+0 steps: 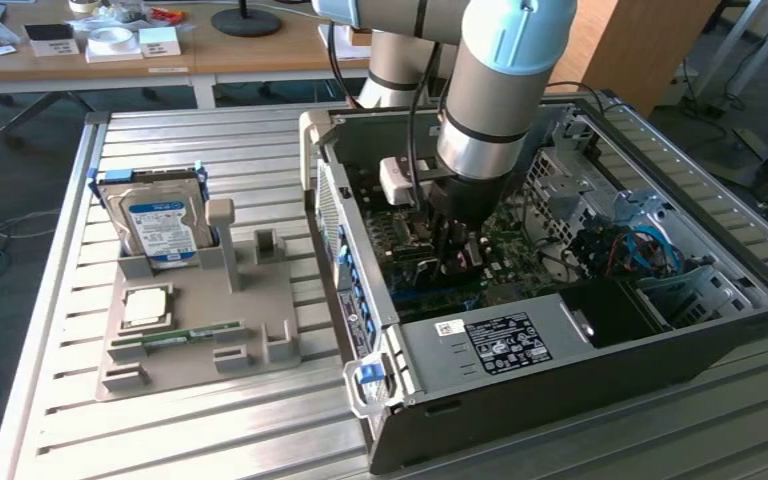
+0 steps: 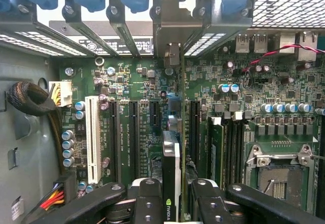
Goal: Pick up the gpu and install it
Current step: 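Insert the gpu into the slot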
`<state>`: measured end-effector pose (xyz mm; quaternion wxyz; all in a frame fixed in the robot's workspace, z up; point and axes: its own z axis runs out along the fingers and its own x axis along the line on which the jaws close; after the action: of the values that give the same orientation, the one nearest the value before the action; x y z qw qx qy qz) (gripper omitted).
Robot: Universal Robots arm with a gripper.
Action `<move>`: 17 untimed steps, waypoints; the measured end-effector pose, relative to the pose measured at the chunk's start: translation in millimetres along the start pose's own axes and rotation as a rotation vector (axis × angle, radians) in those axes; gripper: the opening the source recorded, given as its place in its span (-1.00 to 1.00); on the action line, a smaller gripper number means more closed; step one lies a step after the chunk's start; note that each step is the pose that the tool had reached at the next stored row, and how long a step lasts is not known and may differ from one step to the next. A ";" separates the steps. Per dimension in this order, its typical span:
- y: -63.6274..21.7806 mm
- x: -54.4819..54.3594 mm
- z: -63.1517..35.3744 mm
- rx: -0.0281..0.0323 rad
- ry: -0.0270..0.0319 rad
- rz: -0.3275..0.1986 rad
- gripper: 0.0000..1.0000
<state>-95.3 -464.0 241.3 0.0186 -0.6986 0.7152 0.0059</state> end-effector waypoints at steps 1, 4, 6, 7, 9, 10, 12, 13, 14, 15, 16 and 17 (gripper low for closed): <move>0.0 0.0 -0.1 -0.0001 0.0002 0.000 -0.47; 0.1 0.0 -0.1 -0.0001 0.0003 0.000 -0.47; 0.1 0.0 -0.1 -0.0002 0.0003 0.000 -0.47; 0.0 0.0 -0.1 -0.0002 0.0003 0.000 -0.47; 0.0 0.0 -0.1 -0.0002 0.0003 0.000 -0.47; 0.1 0.0 -0.1 -0.0002 0.0003 0.000 -0.47; 0.1 0.0 -0.1 -0.0002 0.0003 0.000 -0.47; 0.2 0.0 -0.1 -0.0001 0.0003 0.000 -0.47; 0.3 0.0 -0.1 -0.0001 0.0003 0.000 -0.47; 0.4 0.0 -0.1 -0.0001 0.0003 0.000 -0.47; 0.6 0.0 -0.1 -0.0001 0.0003 0.000 -0.47; 0.9 0.1 -0.1 -0.0001 0.0003 0.000 -0.47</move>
<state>-96.2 -464.0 241.4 0.0184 -0.6986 0.7153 0.0058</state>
